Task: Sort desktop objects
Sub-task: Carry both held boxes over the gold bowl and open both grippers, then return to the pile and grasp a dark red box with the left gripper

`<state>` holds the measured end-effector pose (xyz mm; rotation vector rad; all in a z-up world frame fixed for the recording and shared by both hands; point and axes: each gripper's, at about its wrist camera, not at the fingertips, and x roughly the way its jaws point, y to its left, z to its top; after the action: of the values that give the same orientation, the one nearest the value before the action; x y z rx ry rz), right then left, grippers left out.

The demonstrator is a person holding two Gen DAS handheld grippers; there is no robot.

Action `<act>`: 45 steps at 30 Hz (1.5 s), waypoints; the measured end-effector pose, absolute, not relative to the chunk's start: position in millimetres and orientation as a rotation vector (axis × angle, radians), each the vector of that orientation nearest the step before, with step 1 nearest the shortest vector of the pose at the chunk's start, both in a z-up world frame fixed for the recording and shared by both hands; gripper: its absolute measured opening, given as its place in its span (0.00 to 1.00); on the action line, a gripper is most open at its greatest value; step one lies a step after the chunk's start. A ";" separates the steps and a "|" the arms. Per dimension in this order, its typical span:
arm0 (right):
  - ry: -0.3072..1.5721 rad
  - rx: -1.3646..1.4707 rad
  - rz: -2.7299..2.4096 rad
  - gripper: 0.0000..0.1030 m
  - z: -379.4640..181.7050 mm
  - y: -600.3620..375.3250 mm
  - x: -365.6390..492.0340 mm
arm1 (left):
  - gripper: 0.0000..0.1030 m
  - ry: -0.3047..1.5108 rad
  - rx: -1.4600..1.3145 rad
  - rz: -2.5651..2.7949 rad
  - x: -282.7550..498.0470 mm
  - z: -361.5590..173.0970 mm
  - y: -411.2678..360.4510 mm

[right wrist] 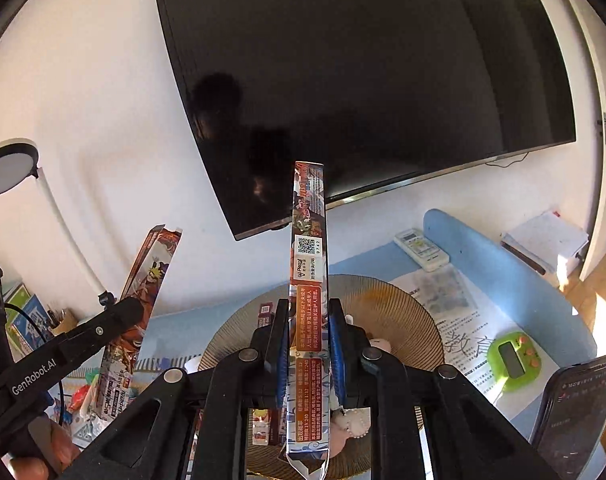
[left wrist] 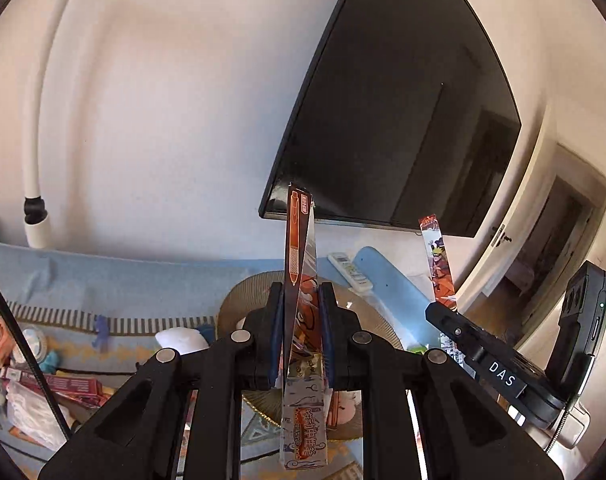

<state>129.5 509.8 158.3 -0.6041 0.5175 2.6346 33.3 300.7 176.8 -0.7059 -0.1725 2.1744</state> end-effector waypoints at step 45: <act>0.546 -1.239 3.125 0.68 22.8 236.6 77.2 | 0.55 -0.657 -1.096 2.601 93.5 36.8 -38.0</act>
<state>77.2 236.6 22.8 -1.2392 0.5459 3.1250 93.5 -38.0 36.8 -1.0960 -0.6570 2.6014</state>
